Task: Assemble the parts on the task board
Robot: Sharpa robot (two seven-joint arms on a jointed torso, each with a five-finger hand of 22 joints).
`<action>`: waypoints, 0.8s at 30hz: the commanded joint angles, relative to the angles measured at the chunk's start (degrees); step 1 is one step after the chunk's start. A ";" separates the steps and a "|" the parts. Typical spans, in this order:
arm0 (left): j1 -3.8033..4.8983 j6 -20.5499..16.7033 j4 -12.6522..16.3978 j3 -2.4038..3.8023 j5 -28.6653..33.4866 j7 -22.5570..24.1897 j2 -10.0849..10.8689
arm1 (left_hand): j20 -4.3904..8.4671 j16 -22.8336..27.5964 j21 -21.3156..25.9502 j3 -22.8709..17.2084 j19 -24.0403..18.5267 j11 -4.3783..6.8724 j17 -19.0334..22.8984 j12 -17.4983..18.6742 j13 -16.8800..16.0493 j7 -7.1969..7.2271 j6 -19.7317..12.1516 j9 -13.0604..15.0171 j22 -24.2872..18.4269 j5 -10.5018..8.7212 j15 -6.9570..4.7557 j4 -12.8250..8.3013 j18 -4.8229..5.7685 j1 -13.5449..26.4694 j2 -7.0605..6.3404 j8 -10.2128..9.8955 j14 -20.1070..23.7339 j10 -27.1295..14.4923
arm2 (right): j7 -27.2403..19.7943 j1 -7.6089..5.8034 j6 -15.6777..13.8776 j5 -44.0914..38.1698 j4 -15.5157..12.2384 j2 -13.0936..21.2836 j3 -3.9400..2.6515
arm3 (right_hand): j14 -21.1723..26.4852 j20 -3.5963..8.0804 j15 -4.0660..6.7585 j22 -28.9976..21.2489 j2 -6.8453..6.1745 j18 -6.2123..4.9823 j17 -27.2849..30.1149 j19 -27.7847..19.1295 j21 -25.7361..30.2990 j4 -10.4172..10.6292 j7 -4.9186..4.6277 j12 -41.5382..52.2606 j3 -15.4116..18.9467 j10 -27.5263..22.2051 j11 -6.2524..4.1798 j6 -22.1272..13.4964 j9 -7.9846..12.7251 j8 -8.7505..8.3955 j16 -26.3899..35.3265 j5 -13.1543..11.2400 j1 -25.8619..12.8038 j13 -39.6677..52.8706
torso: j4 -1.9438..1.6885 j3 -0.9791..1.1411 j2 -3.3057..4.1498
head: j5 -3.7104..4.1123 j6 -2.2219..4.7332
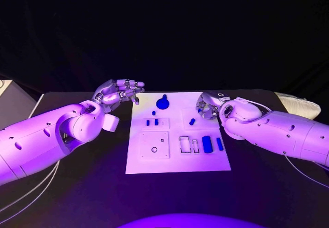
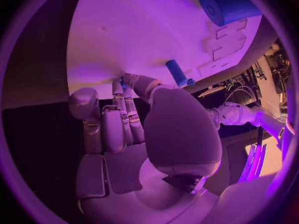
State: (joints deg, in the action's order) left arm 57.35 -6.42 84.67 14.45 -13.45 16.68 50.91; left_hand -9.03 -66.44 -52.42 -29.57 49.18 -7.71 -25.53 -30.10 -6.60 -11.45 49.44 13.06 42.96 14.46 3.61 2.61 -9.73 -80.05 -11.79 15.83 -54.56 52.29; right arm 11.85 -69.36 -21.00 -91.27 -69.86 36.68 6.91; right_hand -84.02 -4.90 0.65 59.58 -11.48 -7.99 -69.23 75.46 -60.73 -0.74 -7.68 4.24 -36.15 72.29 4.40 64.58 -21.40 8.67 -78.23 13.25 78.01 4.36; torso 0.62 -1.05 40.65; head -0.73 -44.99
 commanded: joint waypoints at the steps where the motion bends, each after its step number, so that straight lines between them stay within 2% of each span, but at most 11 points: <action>1: -0.04 0.05 0.21 0.06 -0.28 0.61 0.00 | -0.05 0.30 0.36 0.36 0.52 -0.07 0.09 0.31 0.09 0.04 -0.33 -0.06 -0.09 -0.06 0.06 0.07 -0.81 -0.30 0.22 -0.22 -0.25 -0.55 | 1.05 1.08 2.84 -1.06 -0.38 -0.07 0.63 | -2.43 0.31 0.52 0.84 1.58 1.16 -0.13 0.33 -0.85 -0.39 0.06 0.15 -1.29 1.43 -0.81 0.37 -0.38 0.39 -0.34 -0.30 0.92 0.78 | 0.03 -0.01 -0.04 | 0.05 -0.02; 12: -0.06 -0.05 0.29 0.06 -0.65 0.64 0.06 | -0.05 0.31 0.39 0.38 0.54 -0.08 0.10 0.31 0.10 0.04 -0.34 -0.07 -0.11 -0.07 0.07 0.08 -0.81 -0.31 0.25 -0.22 -0.25 -0.58 | 2.49 1.31 -2.46 -1.39 -1.31 0.38 0.63 | -2.43 0.50 0.70 2.48 1.70 1.40 -0.11 0.71 -2.32 -1.12 0.28 0.16 -2.74 2.54 -1.08 0.68 -1.05 1.06 -0.65 -1.26 0.54 1.14 | -0.02 0.01 -0.06 | 0.20 0.03; 24: -0.14 -0.16 0.31 0.06 -0.77 0.67 0.16 | -0.06 0.31 0.44 0.41 0.59 -0.09 0.12 0.31 0.11 0.04 -0.39 -0.08 -0.16 -0.06 0.07 0.05 -0.82 -0.38 0.27 -0.24 -0.26 -0.65 | 1.15 1.33 -8.65 0.76 -3.08 2.04 0.41 | -2.49 0.52 0.74 2.87 1.62 1.47 -0.35 0.84 -2.67 -1.20 0.32 0.16 -2.90 2.74 -1.13 0.75 -1.19 1.19 -0.85 -1.32 0.33 1.21 | 0.03 0.03 -0.06 | 0.17 0.15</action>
State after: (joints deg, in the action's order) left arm 57.26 -6.60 84.77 14.45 -13.90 16.67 51.09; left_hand -9.22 -66.45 -52.18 -29.57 49.37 -7.89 -25.48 -30.10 -6.56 -11.45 49.44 13.07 42.89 14.46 3.61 2.61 -9.72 -80.05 -11.79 15.83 -54.56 52.11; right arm 13.78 -68.08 -26.94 -91.56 -72.61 38.50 7.36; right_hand -84.02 -4.42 1.05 62.45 -10.25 -7.09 -69.58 75.93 -63.23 -2.04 -7.37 4.29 -38.67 72.83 4.96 64.90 -22.54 9.53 -78.81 11.97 78.29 4.35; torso 0.60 -1.03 40.59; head -0.53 -44.87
